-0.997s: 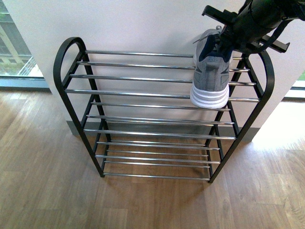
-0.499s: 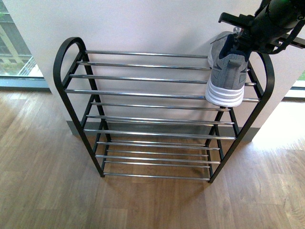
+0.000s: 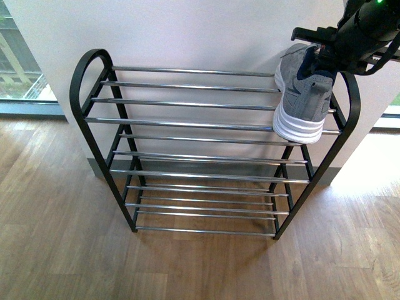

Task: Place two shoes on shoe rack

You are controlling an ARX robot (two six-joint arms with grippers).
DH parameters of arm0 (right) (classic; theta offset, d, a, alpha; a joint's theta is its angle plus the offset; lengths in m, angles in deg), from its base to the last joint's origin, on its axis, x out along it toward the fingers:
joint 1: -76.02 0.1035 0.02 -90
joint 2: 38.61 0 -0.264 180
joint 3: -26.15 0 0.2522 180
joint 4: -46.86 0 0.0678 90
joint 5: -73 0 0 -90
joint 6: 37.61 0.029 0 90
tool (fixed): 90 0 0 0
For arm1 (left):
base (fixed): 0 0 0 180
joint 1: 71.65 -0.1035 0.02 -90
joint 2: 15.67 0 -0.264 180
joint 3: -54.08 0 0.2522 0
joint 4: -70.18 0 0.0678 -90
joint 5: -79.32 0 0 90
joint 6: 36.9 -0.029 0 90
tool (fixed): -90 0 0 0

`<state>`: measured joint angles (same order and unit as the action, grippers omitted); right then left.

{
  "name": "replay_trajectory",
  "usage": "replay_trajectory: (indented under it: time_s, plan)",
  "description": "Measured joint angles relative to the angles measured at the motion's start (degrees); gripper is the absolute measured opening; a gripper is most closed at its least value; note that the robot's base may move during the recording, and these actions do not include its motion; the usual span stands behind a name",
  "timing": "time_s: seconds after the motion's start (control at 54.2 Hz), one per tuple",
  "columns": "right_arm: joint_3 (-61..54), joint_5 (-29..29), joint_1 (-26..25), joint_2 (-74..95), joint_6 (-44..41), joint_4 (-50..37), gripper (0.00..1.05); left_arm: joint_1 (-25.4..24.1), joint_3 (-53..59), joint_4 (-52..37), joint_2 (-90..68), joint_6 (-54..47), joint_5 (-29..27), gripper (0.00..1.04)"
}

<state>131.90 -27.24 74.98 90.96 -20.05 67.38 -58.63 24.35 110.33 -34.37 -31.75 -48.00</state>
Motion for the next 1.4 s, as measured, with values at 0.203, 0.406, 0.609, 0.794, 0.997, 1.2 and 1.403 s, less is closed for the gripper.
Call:
replay_trajectory:
  time_s: [0.203, 0.406, 0.609, 0.794, 0.997, 1.2, 1.403]
  plan:
    - [-0.17, 0.96, 0.00, -0.02, -0.46, -0.13, 0.23, 0.00, 0.00, 0.00, 0.00, 0.00, 0.02, 0.02]
    - [-3.41, 4.68, 0.04, -3.43, -0.90, 0.17, 0.58, 0.00, 0.00, 0.00, 0.00, 0.00, 0.00, 0.02]
    - [-9.84, 8.87, -0.57, -15.47, -3.76, 3.37, 0.93, 0.00, 0.00, 0.00, 0.00, 0.00, 0.00, 0.02]
    - [-19.61, 6.84, -2.56, -27.67, -13.73, -1.66, 0.95, 0.00, 0.00, 0.00, 0.00, 0.00, 0.02, 0.02]
    - [-40.41, 13.97, -3.80, -35.50, -16.17, -43.25, 0.68, 0.00, 0.00, 0.00, 0.00, 0.00, 0.04, 0.02]
    - [-57.02, 13.81, -2.34, -42.91, -17.03, -58.49, 0.33, 0.00, 0.00, 0.00, 0.00, 0.00, -0.04, 0.02]
    - [-70.36, 10.49, 0.52, -52.61, -17.35, -61.42, 0.02, 0.00, 0.00, 0.00, 0.00, -0.02, 0.00, 0.02]
